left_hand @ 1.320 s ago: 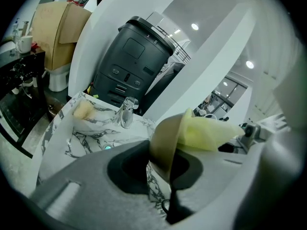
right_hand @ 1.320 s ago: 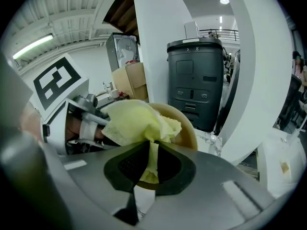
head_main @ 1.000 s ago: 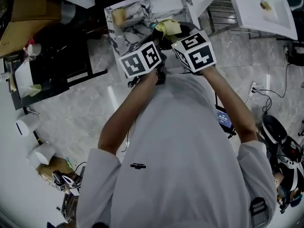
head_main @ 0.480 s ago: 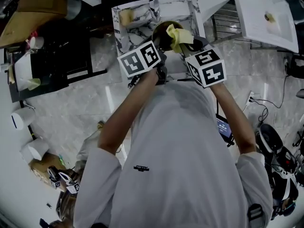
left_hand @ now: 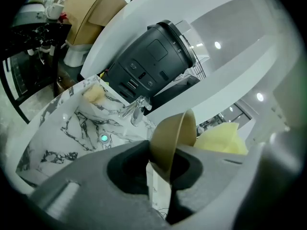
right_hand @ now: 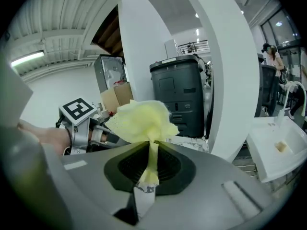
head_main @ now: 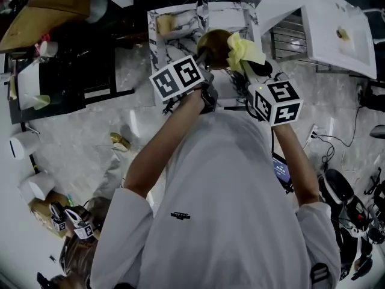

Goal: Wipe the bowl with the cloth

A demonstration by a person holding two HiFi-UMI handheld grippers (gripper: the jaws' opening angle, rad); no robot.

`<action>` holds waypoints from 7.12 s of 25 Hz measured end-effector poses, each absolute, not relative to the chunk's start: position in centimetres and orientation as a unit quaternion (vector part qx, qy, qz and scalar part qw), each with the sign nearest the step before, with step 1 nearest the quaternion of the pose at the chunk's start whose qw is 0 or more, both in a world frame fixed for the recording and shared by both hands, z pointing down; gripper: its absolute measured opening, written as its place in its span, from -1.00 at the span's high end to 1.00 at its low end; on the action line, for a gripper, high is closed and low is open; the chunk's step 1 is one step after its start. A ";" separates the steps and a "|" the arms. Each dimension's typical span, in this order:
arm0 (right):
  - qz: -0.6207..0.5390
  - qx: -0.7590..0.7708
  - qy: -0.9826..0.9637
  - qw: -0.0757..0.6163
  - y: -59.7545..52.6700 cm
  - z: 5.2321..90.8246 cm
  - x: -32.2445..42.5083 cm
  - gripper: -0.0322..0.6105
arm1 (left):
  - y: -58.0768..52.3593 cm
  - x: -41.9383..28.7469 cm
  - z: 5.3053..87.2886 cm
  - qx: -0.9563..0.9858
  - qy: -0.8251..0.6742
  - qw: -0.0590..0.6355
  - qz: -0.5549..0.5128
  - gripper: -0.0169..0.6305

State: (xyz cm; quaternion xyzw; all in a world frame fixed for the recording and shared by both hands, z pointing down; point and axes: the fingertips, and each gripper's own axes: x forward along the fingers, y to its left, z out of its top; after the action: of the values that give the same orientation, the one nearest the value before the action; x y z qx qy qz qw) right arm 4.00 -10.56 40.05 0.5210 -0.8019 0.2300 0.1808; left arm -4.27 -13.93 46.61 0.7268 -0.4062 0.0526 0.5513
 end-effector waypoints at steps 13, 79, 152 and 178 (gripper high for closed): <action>0.203 0.561 -0.797 0.099 -10.4 37.0 5.3 0.79 | -11.6 -2.3 46.9 0.687 -0.393 0.611 0.031 0.77; 0.231 0.497 -0.824 0.146 -22.0 51.1 12.8 0.79 | -25.9 7.4 63.4 0.493 -0.508 0.667 -0.231 0.27; 0.266 0.542 -0.772 0.198 -26.6 56.3 10.7 0.72 | -17.9 3.1 56.6 0.755 -0.444 0.481 0.030 0.66; 0.249 0.536 -0.805 0.054 -19.5 41.9 8.9 0.88 | -15.6 0.7 45.4 0.852 -0.413 0.306 0.101 0.94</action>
State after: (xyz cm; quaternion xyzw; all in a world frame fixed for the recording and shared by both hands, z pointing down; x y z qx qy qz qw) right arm 8.86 -19.54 41.89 0.5364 -0.8046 0.2492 0.0538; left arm 0.65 -15.64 45.40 0.8517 -0.4133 0.1010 0.3059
